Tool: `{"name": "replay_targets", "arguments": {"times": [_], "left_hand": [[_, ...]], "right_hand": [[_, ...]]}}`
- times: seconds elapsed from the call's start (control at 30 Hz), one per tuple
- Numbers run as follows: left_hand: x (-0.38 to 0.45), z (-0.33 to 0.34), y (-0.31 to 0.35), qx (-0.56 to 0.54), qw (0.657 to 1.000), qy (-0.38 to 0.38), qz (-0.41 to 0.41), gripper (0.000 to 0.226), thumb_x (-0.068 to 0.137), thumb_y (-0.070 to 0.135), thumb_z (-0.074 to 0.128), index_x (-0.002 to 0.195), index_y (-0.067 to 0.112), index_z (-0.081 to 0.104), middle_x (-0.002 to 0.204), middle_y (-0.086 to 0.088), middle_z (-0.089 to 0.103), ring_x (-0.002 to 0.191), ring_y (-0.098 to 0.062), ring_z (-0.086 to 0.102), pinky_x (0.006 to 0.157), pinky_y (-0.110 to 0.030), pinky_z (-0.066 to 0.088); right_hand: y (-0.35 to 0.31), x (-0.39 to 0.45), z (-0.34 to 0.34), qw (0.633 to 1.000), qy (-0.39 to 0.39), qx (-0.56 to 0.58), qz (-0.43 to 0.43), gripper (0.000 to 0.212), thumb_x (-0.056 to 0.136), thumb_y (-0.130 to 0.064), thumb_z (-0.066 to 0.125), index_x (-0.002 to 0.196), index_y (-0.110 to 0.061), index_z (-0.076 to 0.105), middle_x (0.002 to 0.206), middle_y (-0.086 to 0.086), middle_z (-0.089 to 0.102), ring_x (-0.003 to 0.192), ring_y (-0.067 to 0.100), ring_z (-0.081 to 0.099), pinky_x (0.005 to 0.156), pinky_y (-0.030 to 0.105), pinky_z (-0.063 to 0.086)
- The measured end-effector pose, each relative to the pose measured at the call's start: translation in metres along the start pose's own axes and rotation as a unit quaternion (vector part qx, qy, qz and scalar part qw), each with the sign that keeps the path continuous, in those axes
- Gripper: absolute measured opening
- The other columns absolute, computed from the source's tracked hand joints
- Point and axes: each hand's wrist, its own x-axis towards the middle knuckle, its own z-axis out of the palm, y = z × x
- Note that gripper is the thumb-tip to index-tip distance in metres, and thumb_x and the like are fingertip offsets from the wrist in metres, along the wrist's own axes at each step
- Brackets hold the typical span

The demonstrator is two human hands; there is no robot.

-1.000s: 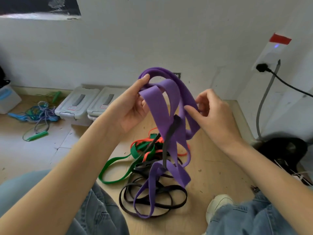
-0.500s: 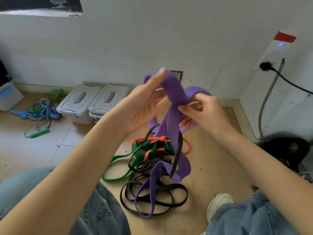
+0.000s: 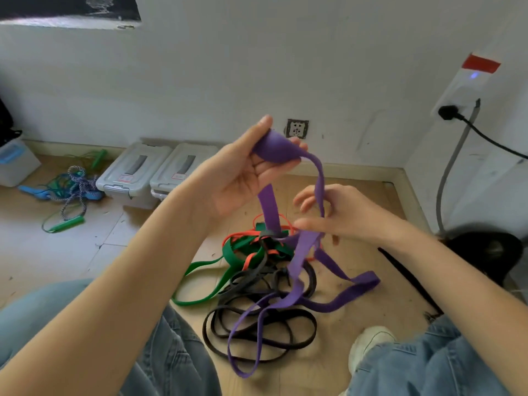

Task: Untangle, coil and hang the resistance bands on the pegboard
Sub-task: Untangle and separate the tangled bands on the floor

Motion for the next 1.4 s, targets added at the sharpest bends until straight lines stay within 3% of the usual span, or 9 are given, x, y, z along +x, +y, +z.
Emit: {"name": "replay_targets", "arguments": {"times": [0.13,0.43,0.57,0.63,0.77,0.87,1.0,1.23,1.4], "left_hand": [[0.008,-0.03,0.001,0.212,0.967,0.116,-0.075,0.062,0.091,0.053,0.042,0.093,-0.006,0.063,0.095,-0.023,0.067,0.088,-0.031,0.067,0.072,-0.029,0.057],[0.012,-0.05,-0.006,0.84,0.509,0.187,0.005,0.053,0.085,0.057,0.051,0.07,0.007,0.06,0.073,-0.008,0.059,0.064,-0.024,0.053,0.056,-0.03,0.039],[0.004,-0.042,-0.008,0.492,0.851,-0.186,-0.01,0.055,0.08,0.024,0.07,0.13,0.026,0.048,0.132,0.007,0.055,0.124,-0.01,0.049,0.093,-0.019,0.044],[0.006,-0.038,-0.042,0.363,0.899,-0.243,-0.019,0.054,0.078,0.011,0.07,0.125,0.031,0.051,0.122,0.007,0.063,0.118,-0.01,0.055,0.087,-0.02,0.048],[0.012,-0.057,-0.11,0.524,0.818,-0.208,-0.118,0.021,0.081,0.003,0.066,0.101,0.009,0.064,0.092,0.003,0.067,0.091,-0.009,0.064,0.083,-0.02,0.051],[0.023,-0.073,-0.096,0.638,0.756,-0.118,-0.091,0.019,0.081,-0.003,0.06,0.079,0.015,0.057,0.075,0.004,0.059,0.077,-0.017,0.06,0.068,-0.017,0.05],[0.029,-0.062,-0.034,0.483,0.868,0.102,0.048,0.019,0.086,-0.007,0.05,0.087,0.01,0.044,0.071,-0.009,0.057,0.065,-0.026,0.058,0.072,-0.043,0.052],[0.01,-0.003,-0.04,0.784,0.597,-0.076,0.151,0.023,0.08,0.011,0.06,0.095,0.009,0.043,0.092,-0.001,0.05,0.085,-0.019,0.046,0.065,-0.023,0.031],[0.017,-0.03,-0.049,0.631,0.767,-0.067,0.092,0.014,0.076,0.004,0.063,0.082,0.016,0.058,0.072,0.004,0.057,0.07,-0.015,0.052,0.066,-0.03,0.042]], "right_hand": [[-0.002,0.003,-0.022,0.971,0.109,0.214,0.007,0.015,0.088,0.0,0.058,0.079,-0.01,0.053,0.072,0.014,0.066,0.055,0.021,0.064,0.046,0.021,0.051],[-0.015,-0.003,-0.028,0.947,0.113,0.3,-0.027,0.022,0.079,-0.003,0.069,0.097,-0.012,0.061,0.092,0.012,0.065,0.086,0.026,0.067,0.075,0.035,0.059],[-0.017,-0.004,-0.019,0.907,0.084,0.409,-0.053,0.027,0.071,-0.009,0.07,0.096,-0.015,0.061,0.091,0.006,0.067,0.084,0.02,0.067,0.08,0.035,0.057],[-0.02,-0.002,-0.022,0.826,0.067,0.554,-0.078,0.031,0.071,-0.008,0.065,0.1,-0.009,0.058,0.089,0.005,0.07,0.082,0.019,0.069,0.075,0.03,0.057],[-0.01,-0.001,-0.044,0.709,0.11,0.689,-0.102,0.027,0.078,-0.002,0.059,0.105,-0.005,0.056,0.091,0.008,0.072,0.091,0.02,0.069,0.076,0.024,0.055],[0.012,-0.002,-0.039,0.868,0.19,0.459,0.026,0.03,0.082,-0.004,0.062,0.111,-0.006,0.056,0.099,0.006,0.068,0.096,0.019,0.065,0.086,0.031,0.054],[0.034,-0.006,-0.024,0.968,0.121,-0.038,0.217,0.1,0.071,-0.032,0.078,0.147,-0.013,0.015,0.15,0.014,0.024,0.137,0.027,0.028,0.109,0.038,0.026],[0.007,-0.003,0.014,0.998,-0.028,0.007,-0.062,0.052,0.069,-0.027,0.08,0.113,-0.026,0.054,0.105,-0.016,0.059,0.096,0.001,0.053,0.082,0.014,0.041],[-0.002,-0.001,0.001,0.976,0.056,0.203,-0.062,0.014,0.071,-0.009,0.063,0.071,-0.019,0.053,0.067,-0.001,0.052,0.065,0.009,0.047,0.06,0.024,0.038]]}}
